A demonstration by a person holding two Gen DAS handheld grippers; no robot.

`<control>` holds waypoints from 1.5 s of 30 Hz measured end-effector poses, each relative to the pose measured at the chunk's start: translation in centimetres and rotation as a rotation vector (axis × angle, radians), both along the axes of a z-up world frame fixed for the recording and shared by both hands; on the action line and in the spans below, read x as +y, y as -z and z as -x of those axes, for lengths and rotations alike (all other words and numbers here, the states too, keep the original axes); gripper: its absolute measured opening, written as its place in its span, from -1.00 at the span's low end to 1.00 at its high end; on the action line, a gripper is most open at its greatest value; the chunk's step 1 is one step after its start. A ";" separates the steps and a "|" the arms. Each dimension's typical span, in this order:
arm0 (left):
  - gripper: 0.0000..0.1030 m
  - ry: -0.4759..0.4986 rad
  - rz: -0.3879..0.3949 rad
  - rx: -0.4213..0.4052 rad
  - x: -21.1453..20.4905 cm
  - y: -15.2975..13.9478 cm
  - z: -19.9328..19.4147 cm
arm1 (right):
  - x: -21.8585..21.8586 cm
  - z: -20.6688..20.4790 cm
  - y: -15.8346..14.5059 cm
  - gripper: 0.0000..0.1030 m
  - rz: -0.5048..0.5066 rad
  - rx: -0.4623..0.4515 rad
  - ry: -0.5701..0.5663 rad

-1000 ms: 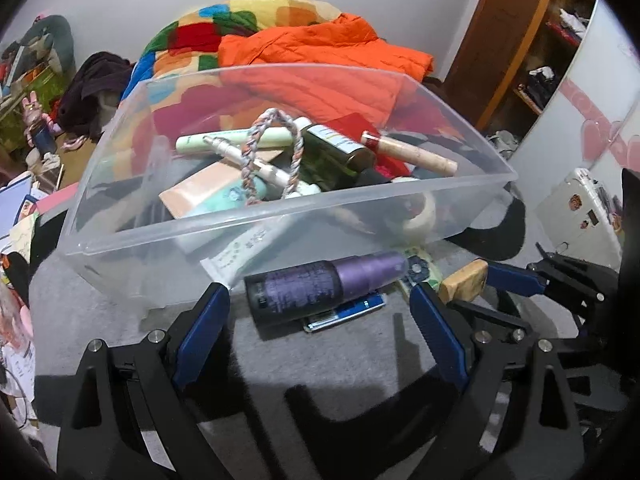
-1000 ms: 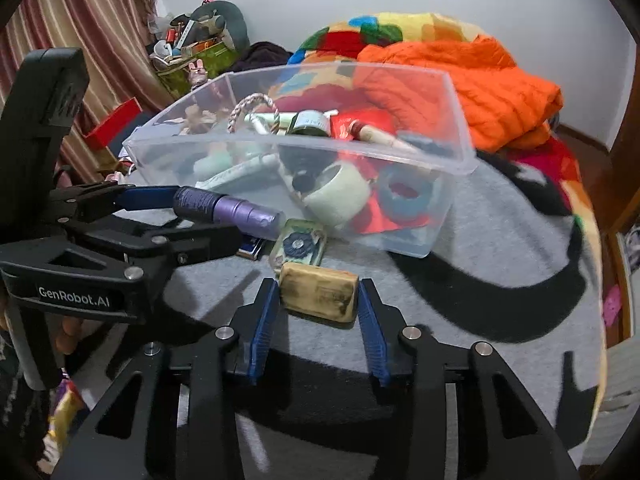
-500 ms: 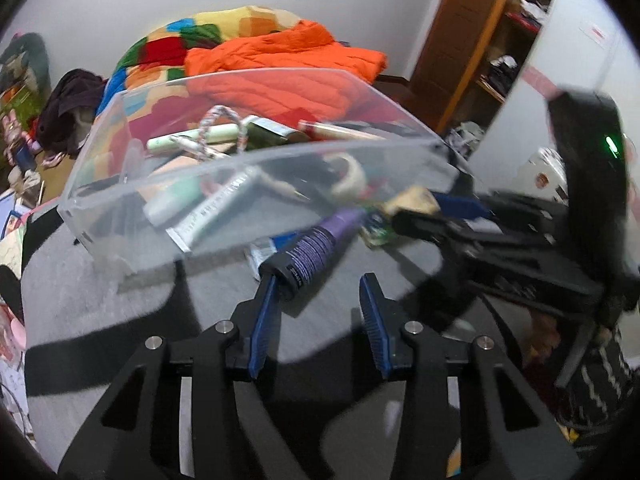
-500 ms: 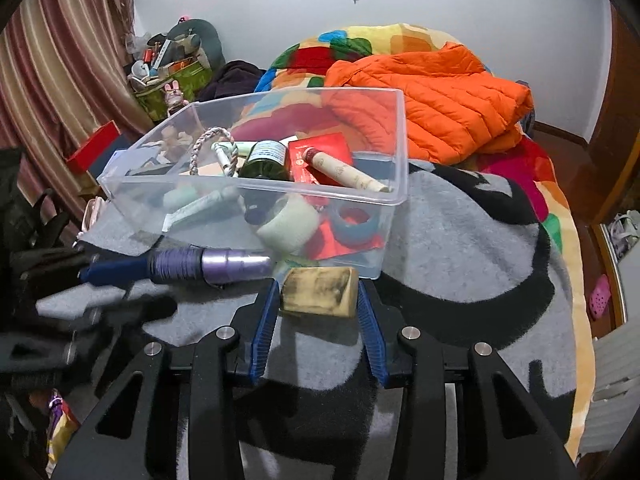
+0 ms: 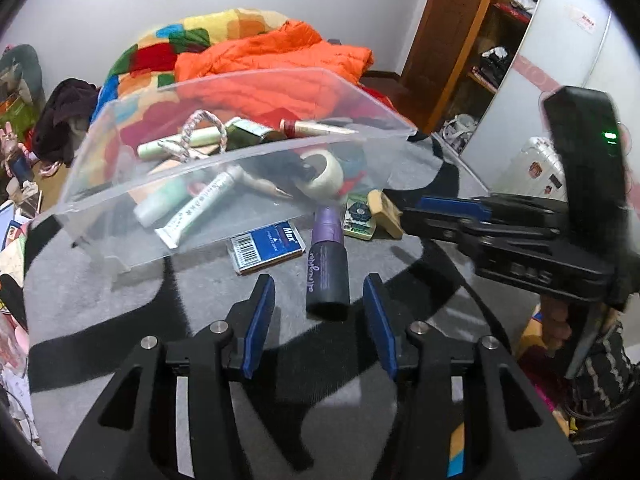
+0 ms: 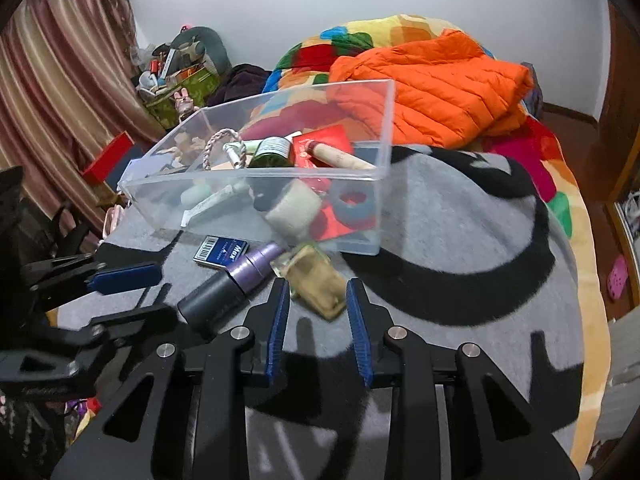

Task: Organize objects
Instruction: 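Grasp the tan wooden block with the right tool while the left grasps the purple bottle, then drop the purple bottle into the box with the left tool while the right drops the wooden block in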

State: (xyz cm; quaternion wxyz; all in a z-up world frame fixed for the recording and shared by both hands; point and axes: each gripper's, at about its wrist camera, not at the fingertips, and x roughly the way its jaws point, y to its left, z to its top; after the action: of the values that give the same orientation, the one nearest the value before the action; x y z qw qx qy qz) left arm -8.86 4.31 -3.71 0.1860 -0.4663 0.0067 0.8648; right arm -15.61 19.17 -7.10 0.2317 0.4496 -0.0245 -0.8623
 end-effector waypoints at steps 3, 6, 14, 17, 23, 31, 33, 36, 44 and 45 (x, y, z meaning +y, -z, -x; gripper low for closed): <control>-0.11 0.004 0.016 -0.024 1.0 1.2 0.9 | 0.2 -0.2 0.1 -0.48 -0.006 -0.011 0.005; -0.11 0.000 0.019 -0.029 1.7 2.0 1.4 | 0.1 0.0 0.2 -0.35 -0.005 -0.017 0.008; -0.50 -0.013 -0.014 -0.038 1.5 2.7 1.1 | -1.3 2.1 1.1 -0.16 -0.031 -0.015 -0.013; -0.51 -0.020 -0.022 -0.029 1.1 2.6 0.3 | -1.2 2.5 1.6 -0.28 0.013 -0.041 -0.022; -0.51 -0.065 -0.024 0.007 0.4 1.8 -1.2 | -0.8 1.6 1.2 -0.56 0.038 -0.037 -0.025; -0.51 -0.104 -0.034 0.079 -0.8 -0.7 -3.1 | -0.2 0.2 -0.8 -0.57 0.078 -0.005 -0.020; -0.51 -0.112 -0.038 0.099 -1.1 -1.5 -3.4 | -0.2 -0.1 -1.7 -0.57 0.087 0.015 -0.022; -0.51 -0.122 -0.046 0.139 -1.7 -3.0 -3.7 | -0.4 -0.4 -2.9 -0.57 0.099 0.044 -0.026; -0.51 -0.151 -0.081 0.223 -2.9 -6.5 -3.9 | -0.7 -0.6 -5.7 -0.57 0.125 0.115 -0.035; -0.51 -0.155 -0.084 0.230 -3.1 -6.8 -3.7 | -0.7 -0.5 -6.0 -0.57 0.126 0.121 -0.034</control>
State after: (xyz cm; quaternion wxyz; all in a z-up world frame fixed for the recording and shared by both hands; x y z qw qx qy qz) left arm -5.15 1.17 3.06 0.1360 -0.3550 -0.0444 0.9239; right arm -15.09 18.46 -1.13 0.2753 0.3816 -0.0573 -0.8805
